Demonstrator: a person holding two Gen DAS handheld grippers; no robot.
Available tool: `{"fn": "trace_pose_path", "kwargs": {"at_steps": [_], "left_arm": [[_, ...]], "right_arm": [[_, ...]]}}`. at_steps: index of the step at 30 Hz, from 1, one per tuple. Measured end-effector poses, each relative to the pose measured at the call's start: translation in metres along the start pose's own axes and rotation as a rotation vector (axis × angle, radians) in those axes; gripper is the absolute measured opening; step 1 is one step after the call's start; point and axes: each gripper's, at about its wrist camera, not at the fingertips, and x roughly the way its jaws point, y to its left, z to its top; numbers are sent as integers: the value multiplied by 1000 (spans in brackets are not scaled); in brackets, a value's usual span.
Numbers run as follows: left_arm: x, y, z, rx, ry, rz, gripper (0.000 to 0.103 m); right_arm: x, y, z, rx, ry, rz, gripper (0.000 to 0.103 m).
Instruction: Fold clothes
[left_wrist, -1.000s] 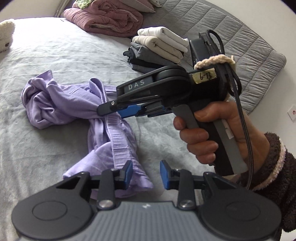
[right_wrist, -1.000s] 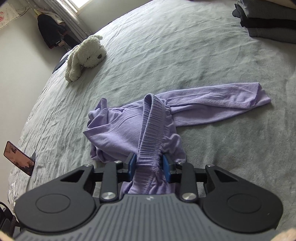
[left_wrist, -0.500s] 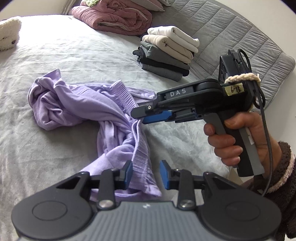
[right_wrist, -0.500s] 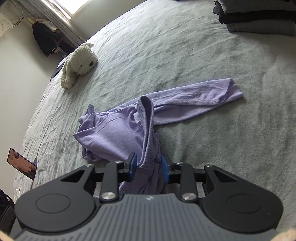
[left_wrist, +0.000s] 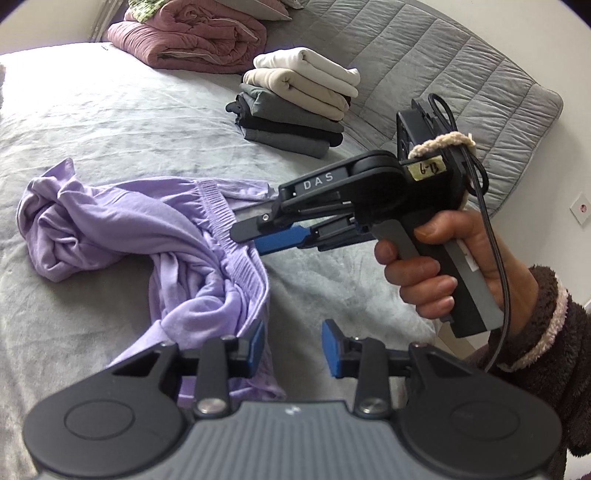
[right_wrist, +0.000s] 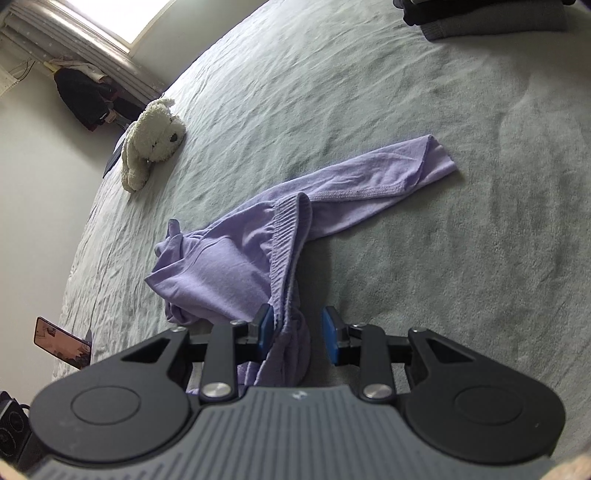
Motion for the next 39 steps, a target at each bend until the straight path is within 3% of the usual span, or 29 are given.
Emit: {"fn": "trace_pose_path", "kwargs": {"at_steps": [3, 8, 19, 21, 25, 39], "left_arm": [[-3, 1, 1, 7, -21, 17, 43], [8, 1, -1, 17, 18, 61, 43], [18, -1, -10, 3, 56, 96, 17], [17, 0, -10, -4, 51, 100, 12], [7, 3, -10, -29, 10, 111, 7], [-59, 37, -14, -171, -180, 224, 6]], "right_arm": [[-2, -2, 2, 21, -1, 16, 33], [1, 1, 4, 28, 0, 24, 33], [13, 12, 14, 10, -58, -2, 32], [14, 17, 15, 4, -76, 1, 21], [14, 26, 18, -6, -114, 6, 10], [14, 97, 17, -68, -257, 85, 9]]}}
